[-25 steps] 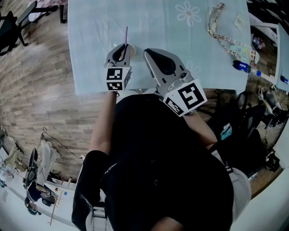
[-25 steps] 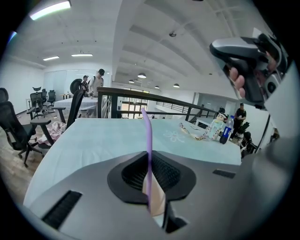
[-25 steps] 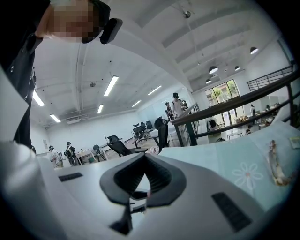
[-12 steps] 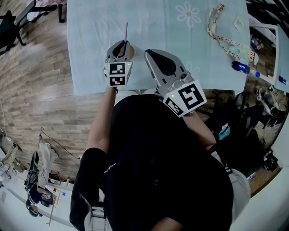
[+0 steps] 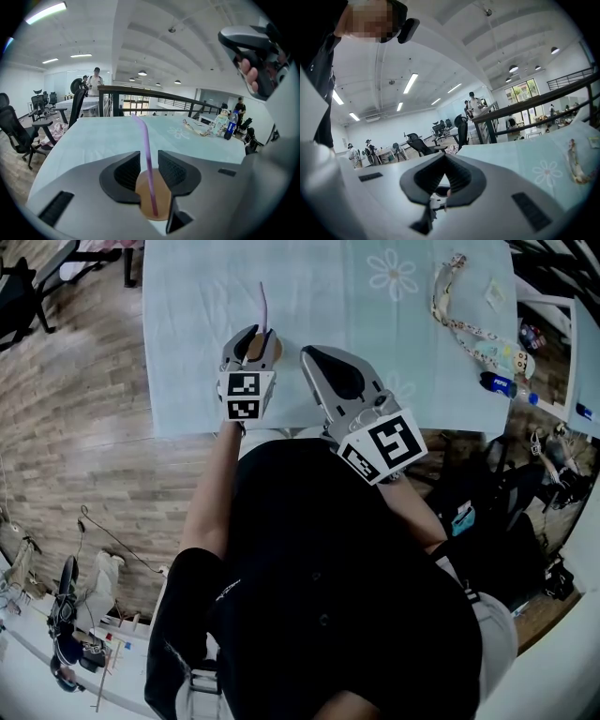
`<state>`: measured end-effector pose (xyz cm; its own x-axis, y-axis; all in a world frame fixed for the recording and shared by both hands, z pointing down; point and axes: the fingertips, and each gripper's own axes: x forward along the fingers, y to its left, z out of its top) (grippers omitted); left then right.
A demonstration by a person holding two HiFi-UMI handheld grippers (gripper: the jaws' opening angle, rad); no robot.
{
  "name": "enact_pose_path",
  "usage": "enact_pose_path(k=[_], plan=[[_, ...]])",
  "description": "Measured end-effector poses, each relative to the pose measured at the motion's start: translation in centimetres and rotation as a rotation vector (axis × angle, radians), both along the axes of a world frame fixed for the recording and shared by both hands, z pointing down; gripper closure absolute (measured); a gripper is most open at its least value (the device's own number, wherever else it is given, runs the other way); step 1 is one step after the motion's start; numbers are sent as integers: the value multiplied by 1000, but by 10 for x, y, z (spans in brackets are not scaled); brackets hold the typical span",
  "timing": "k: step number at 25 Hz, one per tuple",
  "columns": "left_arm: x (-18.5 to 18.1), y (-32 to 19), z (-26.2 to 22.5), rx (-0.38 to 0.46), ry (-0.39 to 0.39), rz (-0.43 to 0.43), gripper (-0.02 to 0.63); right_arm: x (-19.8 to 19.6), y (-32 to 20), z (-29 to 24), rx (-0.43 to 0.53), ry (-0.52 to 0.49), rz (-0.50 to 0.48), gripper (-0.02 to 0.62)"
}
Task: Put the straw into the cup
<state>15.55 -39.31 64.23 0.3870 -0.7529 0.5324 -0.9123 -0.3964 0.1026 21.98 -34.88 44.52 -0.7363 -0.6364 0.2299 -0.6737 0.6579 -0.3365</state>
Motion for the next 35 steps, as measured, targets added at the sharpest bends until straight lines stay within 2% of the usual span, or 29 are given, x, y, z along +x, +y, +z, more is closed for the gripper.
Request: enact_pose_path(k=[4,8,11,14,19,27,35], plan=[[-7,6,-6,14,23,-6,451,-5,2,-1,8,5,-1,586],[-16,17,-16,36,32,-21,450,-12,10,-4,18,9,-9,586],[-27,25,-33,81,40,-43,556,-18,17,-6,25,13,-6,587],[-35,36,-57,139,71,-51,592,-25,30,-10,38,21,5,586],[-49,61,-110,233,148,-24,592,-43,55,-21,65,22,31,586],[-82,110,-191,361,227,25,592,-82,94,-45,105,16,69,586],[-113,161,-241,405,303,65,592,-101,131,-70,160,22,109,586]])
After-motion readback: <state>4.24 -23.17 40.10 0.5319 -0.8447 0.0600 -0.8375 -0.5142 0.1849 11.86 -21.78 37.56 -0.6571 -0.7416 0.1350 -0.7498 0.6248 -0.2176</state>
